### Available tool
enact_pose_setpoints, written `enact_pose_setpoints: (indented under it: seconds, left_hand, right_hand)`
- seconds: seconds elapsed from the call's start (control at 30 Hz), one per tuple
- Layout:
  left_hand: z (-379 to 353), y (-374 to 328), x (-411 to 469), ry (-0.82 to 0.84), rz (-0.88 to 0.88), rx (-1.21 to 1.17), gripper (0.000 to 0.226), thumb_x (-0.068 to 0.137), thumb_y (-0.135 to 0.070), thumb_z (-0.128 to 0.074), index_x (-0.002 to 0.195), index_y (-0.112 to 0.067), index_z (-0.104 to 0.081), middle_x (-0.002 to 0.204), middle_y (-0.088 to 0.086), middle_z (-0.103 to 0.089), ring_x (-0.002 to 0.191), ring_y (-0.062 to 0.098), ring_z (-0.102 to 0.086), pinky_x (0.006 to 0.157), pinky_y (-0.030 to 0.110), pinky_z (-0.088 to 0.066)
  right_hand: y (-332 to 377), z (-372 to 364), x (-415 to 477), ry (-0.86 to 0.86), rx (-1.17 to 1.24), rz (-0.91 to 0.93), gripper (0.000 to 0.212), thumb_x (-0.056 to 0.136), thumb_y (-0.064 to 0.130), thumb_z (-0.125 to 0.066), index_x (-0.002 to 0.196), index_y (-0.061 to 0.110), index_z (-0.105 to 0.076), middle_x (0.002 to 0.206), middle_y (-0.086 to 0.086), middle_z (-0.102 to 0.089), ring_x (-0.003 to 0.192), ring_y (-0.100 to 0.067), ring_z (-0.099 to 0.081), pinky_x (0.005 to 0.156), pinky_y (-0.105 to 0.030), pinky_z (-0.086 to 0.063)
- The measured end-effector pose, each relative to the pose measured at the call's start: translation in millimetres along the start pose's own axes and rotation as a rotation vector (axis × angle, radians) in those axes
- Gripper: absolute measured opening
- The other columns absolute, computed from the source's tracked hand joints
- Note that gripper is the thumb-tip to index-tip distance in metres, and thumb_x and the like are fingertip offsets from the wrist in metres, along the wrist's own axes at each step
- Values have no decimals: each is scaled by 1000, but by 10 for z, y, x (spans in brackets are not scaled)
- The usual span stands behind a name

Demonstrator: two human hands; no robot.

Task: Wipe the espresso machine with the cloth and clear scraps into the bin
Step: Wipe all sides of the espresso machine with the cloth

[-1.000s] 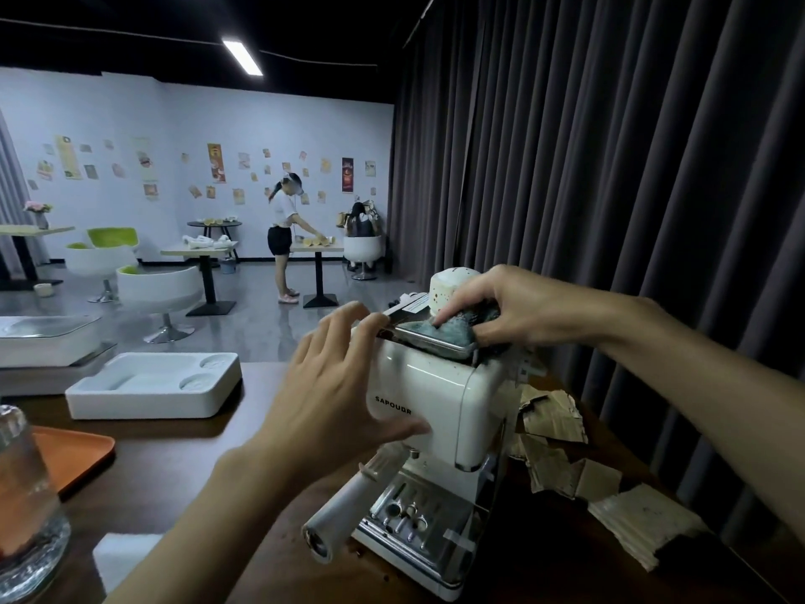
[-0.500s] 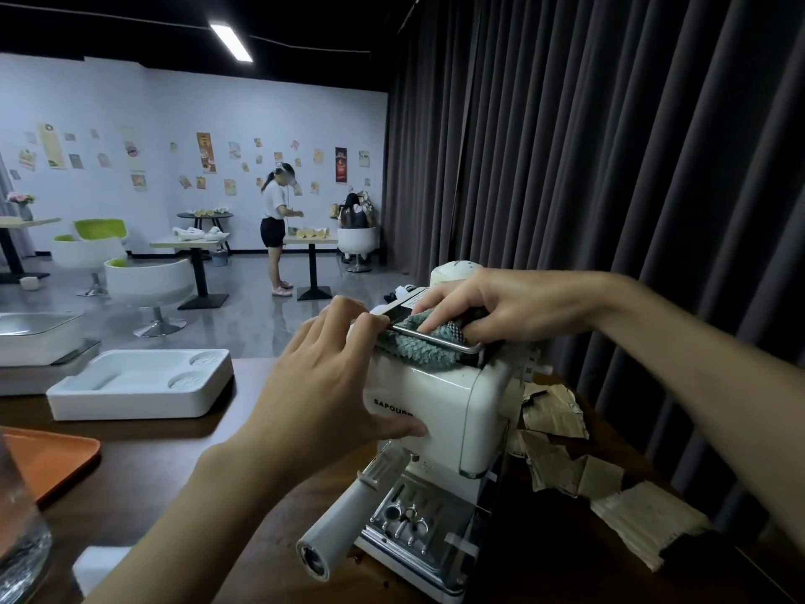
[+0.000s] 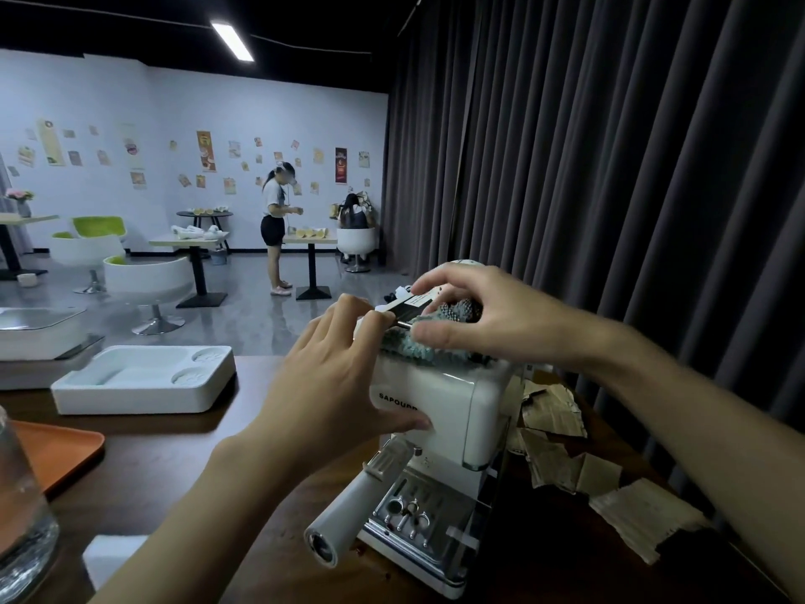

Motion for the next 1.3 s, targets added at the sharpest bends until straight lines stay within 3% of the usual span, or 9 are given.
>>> enact_pose_setpoints:
  seconds: [0.1,0.27,0.37,0.47,0.6,0.77,0.9,1.07,1.3]
  left_hand:
    - [5,0,2,-1,-6,-3,98,59,-85,-54,125,-13,-47,118,6,-47,100,25,-54,89,39,-48]
    - [1,-1,2,-3,-7,-15,98,59,-86,-51,125,-14,-46,119,5,-47,102,24,-54,91,40,-49]
    - [-10,3,-5,4,2,-21,100,57,-86,-53,126,-13,-47,119,5,-46,102,24,-53,91,40,-49]
    - [-11,16,-9,9,1,-29,101,58,-85,-56,128,-12,-47,121,5,-45,103,24,-53,92,40,-50]
    - [-30,30,-10,3,-11,-59,101,59,-85,-57,128,-13,-45,121,3,-43,106,24,-51,93,42,-51]
    - [-38,79,-14,8,13,-218,96,59,-79,-66,130,-17,-45,123,1,-39,107,22,-50,84,46,-55]
    - [19,107,9,7,18,-328,80,65,-72,-70,125,-22,-50,120,-5,-39,103,17,-51,83,41,-55]
    - [50,118,76,22,82,-356,74,68,-77,-65,120,-26,-52,116,-7,-40,105,16,-52,87,43,-54]
    - [2,206,136,31,22,-398,70,68,-68,-74,118,-26,-51,119,-7,-41,111,13,-51,95,37,-51]
  right_hand:
    - [48,-162,12,-166,-81,39,63,74,42,-78,128,38,-46,107,7,-61,104,-6,-56,93,-32,-46]
    - [-28,-78,-109,-122,36,-30,80,67,40,-81,131,47,-35,115,2,-62,97,-10,-65,95,-40,-49]
    - [-5,-161,-93,-167,30,-18,80,68,38,-82,133,43,-36,111,7,-62,105,-8,-60,98,-38,-47]
    - [18,-216,-57,-210,22,-8,75,70,37,-82,132,39,-39,110,6,-60,97,-8,-62,93,-37,-50]
    - [-33,-92,-169,-252,-37,-75,64,74,32,-80,128,37,-46,117,9,-54,102,-6,-57,88,-27,-47]
    - [-41,14,-253,-4,59,-70,53,72,54,-72,121,42,-55,121,16,-54,106,1,-56,87,-21,-47]
    - [-132,223,-311,-43,78,66,19,95,26,-58,105,26,-73,123,18,-61,118,5,-52,101,-27,-43]
    - [-125,254,-98,236,-132,128,24,97,24,-55,114,28,-71,127,21,-56,119,8,-46,98,-19,-40]
    - [-171,348,59,290,-314,179,23,94,31,-58,113,27,-72,135,21,-51,123,8,-43,100,-16,-35]
Point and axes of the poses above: each hand's wrist, its own x-axis towards the middle knuckle, its own z-axis out of the back of the hand, y = z × x, the point moved 3 cm from there along x, towards the middle knuckle
